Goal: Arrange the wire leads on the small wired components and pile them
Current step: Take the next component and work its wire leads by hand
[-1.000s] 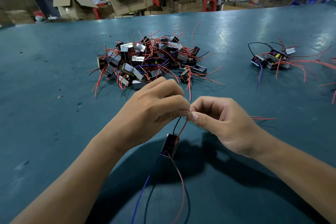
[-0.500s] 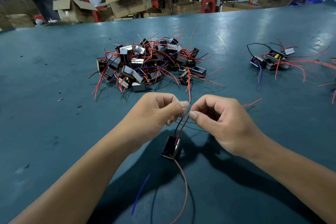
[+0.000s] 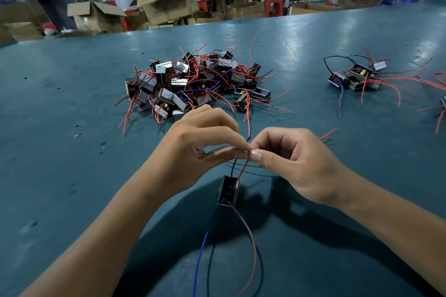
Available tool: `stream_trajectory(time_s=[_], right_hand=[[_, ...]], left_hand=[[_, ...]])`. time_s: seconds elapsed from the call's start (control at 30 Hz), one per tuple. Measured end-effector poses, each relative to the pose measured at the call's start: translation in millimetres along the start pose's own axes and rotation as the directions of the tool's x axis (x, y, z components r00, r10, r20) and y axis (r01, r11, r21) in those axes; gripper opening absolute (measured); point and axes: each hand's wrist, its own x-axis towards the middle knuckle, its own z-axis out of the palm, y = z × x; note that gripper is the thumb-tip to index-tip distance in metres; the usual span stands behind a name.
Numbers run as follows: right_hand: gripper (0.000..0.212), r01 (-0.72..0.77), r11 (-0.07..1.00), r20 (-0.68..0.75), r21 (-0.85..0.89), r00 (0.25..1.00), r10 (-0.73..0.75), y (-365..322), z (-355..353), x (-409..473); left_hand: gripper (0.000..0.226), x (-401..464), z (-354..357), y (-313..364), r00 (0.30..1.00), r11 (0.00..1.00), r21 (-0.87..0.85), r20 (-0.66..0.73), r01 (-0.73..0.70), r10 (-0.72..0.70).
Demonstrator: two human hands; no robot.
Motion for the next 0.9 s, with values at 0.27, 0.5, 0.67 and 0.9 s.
stream_trajectory(time_s=[0.27, 0.5, 0.67, 0.9], right_hand=[[0.009, 0.028, 0.999, -0.027, -0.030, 0.999, -0.029, 0, -3, 0], [0.010, 0.082, 0.984, -0.065, -0.160, 0.994, -0.093, 2, -4, -1], [0.010, 0.119, 0.966, -0.059, -0.231, 0.989, -0.136, 3, -3, -1], [0.014, 0.172, 0.916, -0.074, -0.362, 0.974, -0.213, 1, 2, -2]], left_hand=[[0.017, 1, 10, 7, 0.997, 0.998, 0.060, -0.078, 0.001, 0.004], [0.011, -2, 9, 12, 0.962, 0.928, -0.253, 0.076, 0.274, -0.263], [0.015, -1, 10, 16, 0.926, 0.891, -0.261, 0.173, 0.372, -0.336], [0.021, 2, 16, 25, 0.798, 0.714, -0.360, 0.326, 0.601, -0.508]])
